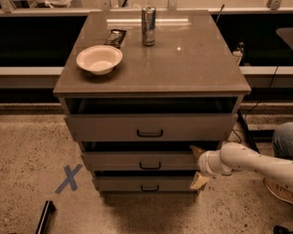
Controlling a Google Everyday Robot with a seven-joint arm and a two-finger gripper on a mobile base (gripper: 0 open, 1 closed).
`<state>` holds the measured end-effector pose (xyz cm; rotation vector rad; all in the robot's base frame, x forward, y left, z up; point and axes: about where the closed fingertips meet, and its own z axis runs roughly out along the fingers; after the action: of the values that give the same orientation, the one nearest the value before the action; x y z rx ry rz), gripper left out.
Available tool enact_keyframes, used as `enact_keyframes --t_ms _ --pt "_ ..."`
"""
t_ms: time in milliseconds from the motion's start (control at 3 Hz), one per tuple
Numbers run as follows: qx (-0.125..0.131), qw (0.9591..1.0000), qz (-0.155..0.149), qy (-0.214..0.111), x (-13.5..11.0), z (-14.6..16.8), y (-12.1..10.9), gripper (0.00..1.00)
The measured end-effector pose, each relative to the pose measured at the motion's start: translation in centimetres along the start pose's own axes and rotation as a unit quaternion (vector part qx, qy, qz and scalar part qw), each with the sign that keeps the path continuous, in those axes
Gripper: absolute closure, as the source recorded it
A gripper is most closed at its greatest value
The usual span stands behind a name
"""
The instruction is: Open middle drawer
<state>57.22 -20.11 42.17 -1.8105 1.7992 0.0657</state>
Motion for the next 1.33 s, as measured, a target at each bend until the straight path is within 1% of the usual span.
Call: enact_keyframes --t_ms 333,667,1000,1333 --pt "-0.010 0.9999 -0.004 0.010 0.2 0.4 -0.9 0.30" --pt "-0.022 0.9997 -0.009 0.010 -0.1 0.9 -1.2 0.36" --pt "-0.029 0.9993 -0.004 -0.021 -0.7 0.3 -0.1 0.34" --pt "-0.039 0.9981 0.004 -0.048 -0.7 -1.1 2.5 0.37"
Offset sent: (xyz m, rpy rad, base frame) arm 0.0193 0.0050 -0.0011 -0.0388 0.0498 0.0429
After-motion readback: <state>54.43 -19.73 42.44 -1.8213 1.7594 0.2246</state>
